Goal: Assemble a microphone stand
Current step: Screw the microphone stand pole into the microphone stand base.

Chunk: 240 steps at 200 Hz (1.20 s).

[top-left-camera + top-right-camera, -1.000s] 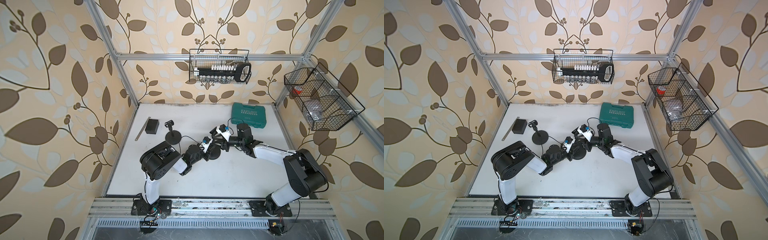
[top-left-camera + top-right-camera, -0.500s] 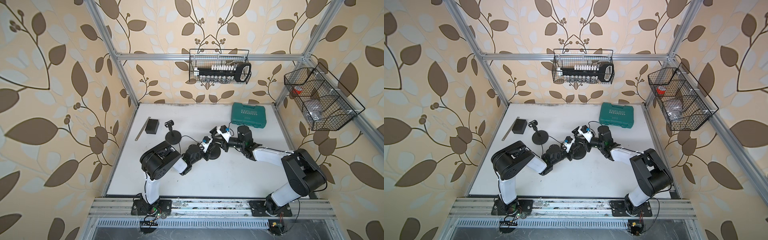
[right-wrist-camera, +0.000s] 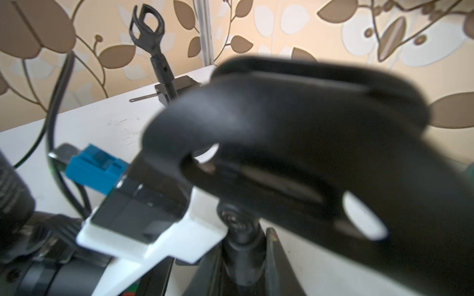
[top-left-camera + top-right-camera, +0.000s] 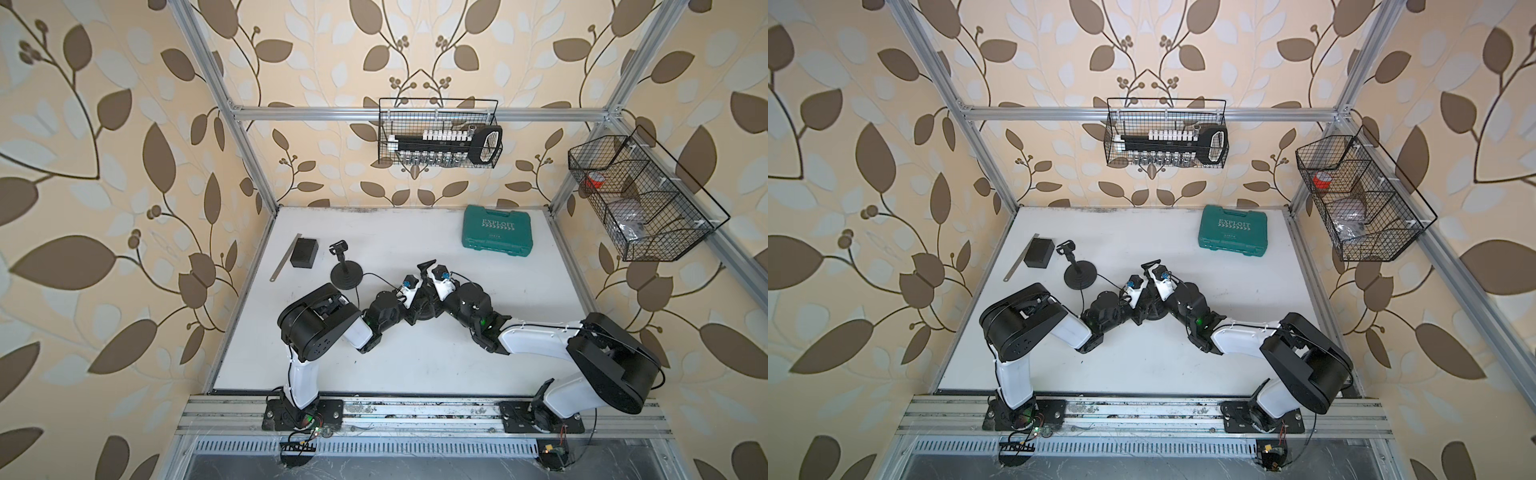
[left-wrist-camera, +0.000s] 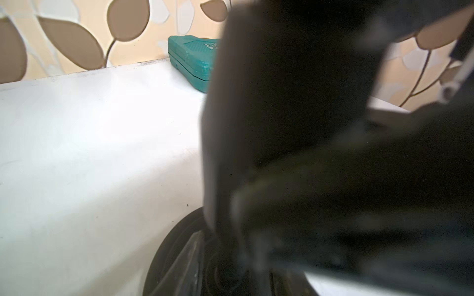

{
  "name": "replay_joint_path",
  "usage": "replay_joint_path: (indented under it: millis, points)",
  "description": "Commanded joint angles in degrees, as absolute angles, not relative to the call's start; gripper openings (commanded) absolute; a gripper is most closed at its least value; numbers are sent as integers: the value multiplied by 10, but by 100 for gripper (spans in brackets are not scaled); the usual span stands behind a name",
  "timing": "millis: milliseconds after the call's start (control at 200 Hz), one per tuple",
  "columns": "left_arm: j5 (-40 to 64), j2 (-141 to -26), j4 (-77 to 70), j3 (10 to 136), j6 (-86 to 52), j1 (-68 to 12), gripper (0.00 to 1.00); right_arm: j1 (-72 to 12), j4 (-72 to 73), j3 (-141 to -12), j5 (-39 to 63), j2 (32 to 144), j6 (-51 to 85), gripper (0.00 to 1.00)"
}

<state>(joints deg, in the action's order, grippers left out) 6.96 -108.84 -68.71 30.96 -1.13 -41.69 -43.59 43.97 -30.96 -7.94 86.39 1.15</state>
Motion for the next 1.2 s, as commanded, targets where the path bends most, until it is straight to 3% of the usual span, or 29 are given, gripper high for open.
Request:
replay_joint_path:
  millis: [0, 110, 245, 400, 500, 715, 1000, 1195]
  points:
    - [59, -1057, -698, 308, -15, -422, 41, -491, 357, -287, -218, 894, 51, 0]
    - [57, -1059, -701, 311, -13, -422, 35, -527, 353, -296, -266, 913, 68, 0]
    - [60, -1066, -692, 323, -4, -422, 20, -526, 374, -292, -237, 909, 53, 0]
    - [59, -1083, -684, 328, 11, -422, 14, -466, 357, -283, -101, 856, 30, 39]
    - [59, -1095, -686, 328, 13, -422, 14, -411, 356, -267, 26, 816, 0, 53]
    - [64, -1106, -686, 332, 10, -422, 14, -287, 367, -252, 260, 781, -24, 69]
    - [72, -1109, -683, 332, 8, -422, 14, -235, 324, -323, 359, 823, -51, 72]
    - [76, -1110, -680, 332, 7, -422, 14, -229, 324, -370, 397, 867, -54, 62]
